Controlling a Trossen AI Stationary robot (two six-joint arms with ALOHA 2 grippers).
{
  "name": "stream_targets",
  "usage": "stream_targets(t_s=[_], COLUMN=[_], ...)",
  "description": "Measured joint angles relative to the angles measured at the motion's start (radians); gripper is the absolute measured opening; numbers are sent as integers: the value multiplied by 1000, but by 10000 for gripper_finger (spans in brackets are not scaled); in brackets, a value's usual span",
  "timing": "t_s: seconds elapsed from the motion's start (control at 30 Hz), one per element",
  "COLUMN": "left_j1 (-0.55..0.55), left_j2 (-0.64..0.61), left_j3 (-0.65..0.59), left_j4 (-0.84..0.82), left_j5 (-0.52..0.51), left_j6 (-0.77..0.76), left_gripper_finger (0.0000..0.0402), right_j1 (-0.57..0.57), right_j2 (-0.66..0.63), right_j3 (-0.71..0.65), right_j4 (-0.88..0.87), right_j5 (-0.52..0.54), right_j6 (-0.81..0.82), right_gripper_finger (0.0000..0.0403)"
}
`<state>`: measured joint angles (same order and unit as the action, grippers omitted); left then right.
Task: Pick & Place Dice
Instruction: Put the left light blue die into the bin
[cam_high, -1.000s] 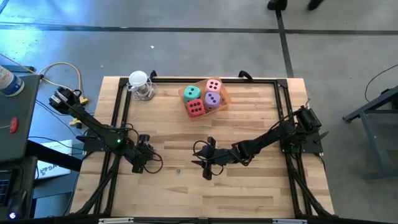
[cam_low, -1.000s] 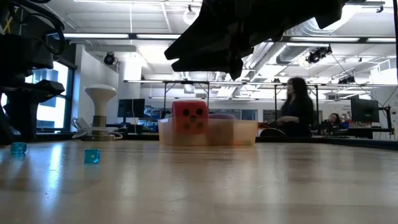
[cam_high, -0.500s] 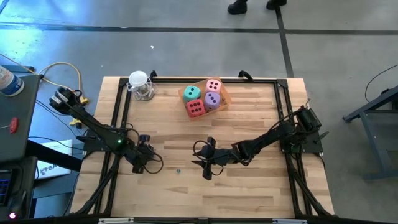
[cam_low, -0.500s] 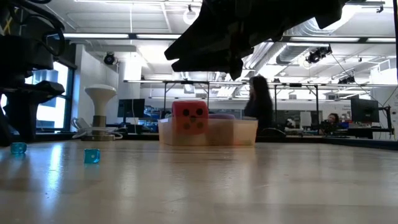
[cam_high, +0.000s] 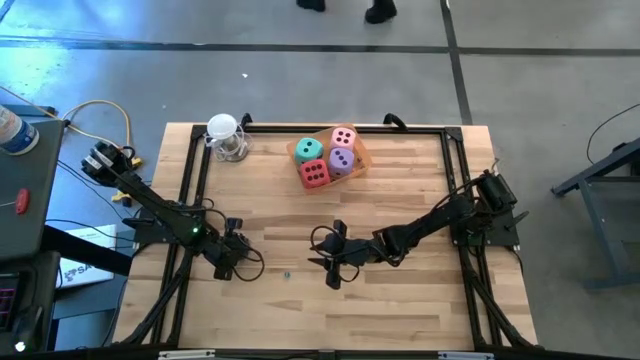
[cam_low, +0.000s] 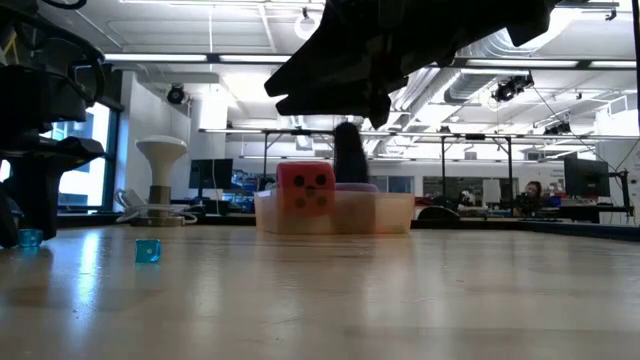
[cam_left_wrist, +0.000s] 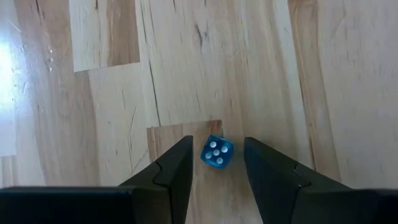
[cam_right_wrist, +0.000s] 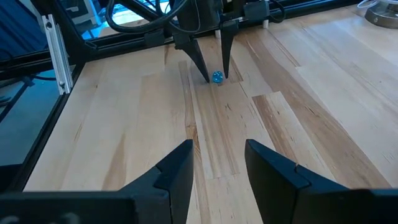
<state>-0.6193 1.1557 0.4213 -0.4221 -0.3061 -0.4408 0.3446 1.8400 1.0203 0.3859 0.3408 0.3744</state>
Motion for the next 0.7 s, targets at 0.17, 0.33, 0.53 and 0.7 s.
stream_targets(t_s=[0.17,0.33,0.53,0.7], left_j1=[0,0,0,0], left_j2=[-3,-3,-3,-4], left_j3=[0,0,0,0], left_j4=[-4,-3,-4,-3], left_j5=[3,21,24,31], left_j6=[0,0,0,0], left_gripper_finger=[137,137,136,111], right_j1=[0,0,0,0], right_j2=[0,0,0,0], right_j3=[0,0,0,0], right_j4=[0,0,0,0], right_j5=[0,0,0,0], right_j6=[0,0,0,0], right_gripper_finger=[138,138,138,138])
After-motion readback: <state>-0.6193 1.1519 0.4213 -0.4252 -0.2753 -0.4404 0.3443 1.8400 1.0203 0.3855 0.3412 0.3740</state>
